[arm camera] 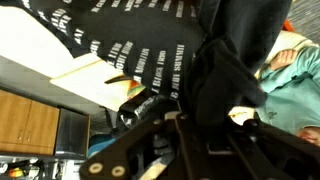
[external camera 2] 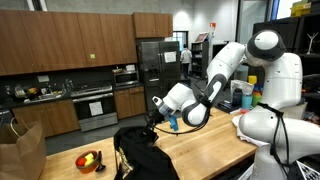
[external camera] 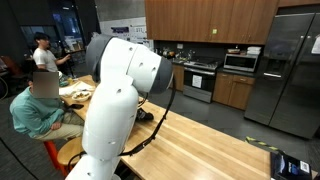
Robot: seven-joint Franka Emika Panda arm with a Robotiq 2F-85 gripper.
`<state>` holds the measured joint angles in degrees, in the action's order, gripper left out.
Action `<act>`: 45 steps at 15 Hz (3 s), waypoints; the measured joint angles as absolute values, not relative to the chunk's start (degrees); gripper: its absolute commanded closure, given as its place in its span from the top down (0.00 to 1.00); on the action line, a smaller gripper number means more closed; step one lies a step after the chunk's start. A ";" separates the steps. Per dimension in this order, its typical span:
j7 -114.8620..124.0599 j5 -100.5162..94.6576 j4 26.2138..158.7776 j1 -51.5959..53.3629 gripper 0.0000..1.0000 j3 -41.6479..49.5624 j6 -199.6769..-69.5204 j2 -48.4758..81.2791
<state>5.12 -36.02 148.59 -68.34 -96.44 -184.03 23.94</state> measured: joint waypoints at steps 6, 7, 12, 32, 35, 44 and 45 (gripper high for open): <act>5.00 -35.84 141.54 -87.81 0.04 -121.11 -169.09 29.50; 5.00 -35.84 140.44 -89.64 0.04 -124.26 -166.67 30.88; 5.06 -35.84 136.44 -91.55 0.04 -132.92 -158.67 35.11; 5.41 -43.04 131.20 -103.07 0.15 -136.83 -148.86 39.14; 5.41 -43.04 131.20 -103.07 0.15 -136.88 -148.77 39.14; 5.41 -43.04 131.20 -103.07 0.15 -136.91 -148.66 39.16; 5.41 -43.04 131.20 -103.07 0.15 -136.91 -148.66 39.16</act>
<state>5.41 -43.04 131.20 -103.07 -136.91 -148.66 39.16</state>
